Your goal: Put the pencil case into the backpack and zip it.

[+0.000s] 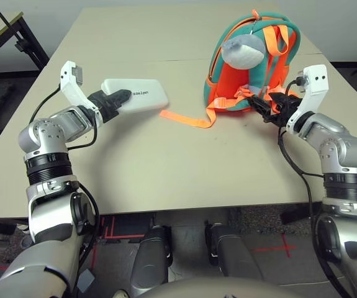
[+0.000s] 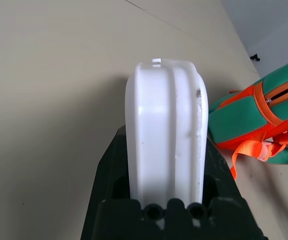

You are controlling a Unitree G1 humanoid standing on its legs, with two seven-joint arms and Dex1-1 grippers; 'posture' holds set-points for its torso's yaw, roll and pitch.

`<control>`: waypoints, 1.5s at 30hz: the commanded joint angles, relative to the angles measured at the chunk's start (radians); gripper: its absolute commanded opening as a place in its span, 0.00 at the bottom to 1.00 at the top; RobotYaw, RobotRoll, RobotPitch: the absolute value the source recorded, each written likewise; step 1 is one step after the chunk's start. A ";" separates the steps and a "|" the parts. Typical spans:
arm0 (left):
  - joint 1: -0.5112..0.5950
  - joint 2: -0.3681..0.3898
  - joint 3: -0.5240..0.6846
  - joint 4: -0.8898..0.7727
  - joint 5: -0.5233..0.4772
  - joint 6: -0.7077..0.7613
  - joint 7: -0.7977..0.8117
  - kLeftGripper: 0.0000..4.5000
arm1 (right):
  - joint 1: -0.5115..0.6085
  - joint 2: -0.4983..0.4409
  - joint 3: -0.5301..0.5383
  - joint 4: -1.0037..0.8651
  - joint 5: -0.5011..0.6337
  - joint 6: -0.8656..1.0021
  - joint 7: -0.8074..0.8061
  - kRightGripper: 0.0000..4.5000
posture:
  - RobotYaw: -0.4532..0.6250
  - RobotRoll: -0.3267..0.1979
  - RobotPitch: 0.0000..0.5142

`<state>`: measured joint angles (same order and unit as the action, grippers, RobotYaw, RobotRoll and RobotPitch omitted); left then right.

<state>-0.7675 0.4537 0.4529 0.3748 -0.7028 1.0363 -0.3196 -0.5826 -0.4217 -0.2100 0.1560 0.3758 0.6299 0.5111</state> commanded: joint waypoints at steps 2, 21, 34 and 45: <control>0.006 -0.002 -0.006 -0.021 0.005 -0.007 -0.001 0.28 | -0.025 0.011 -0.006 0.004 0.008 -0.027 -0.014 1.00 | 0.33 0.62 0.26; 0.007 -0.022 -0.025 -0.035 0.007 -0.020 0.004 0.28 | -0.214 0.122 0.030 0.356 -0.093 -0.299 -0.100 1.00 | 0.34 0.62 0.24; 0.003 -0.032 -0.034 -0.034 0.009 -0.035 0.007 0.28 | -0.185 0.105 0.037 0.313 -0.085 -0.310 -0.066 0.21 | 0.34 0.62 0.24; -0.001 -0.042 -0.049 -0.004 0.023 -0.066 -0.005 0.28 | 0.034 0.011 0.037 -0.200 0.056 0.014 0.003 0.14 | 0.32 0.62 0.25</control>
<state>-0.7663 0.4147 0.4104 0.3683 -0.6885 0.9884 -0.3141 -0.5715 -0.4031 -0.1764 0.0563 0.3812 0.5875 0.4878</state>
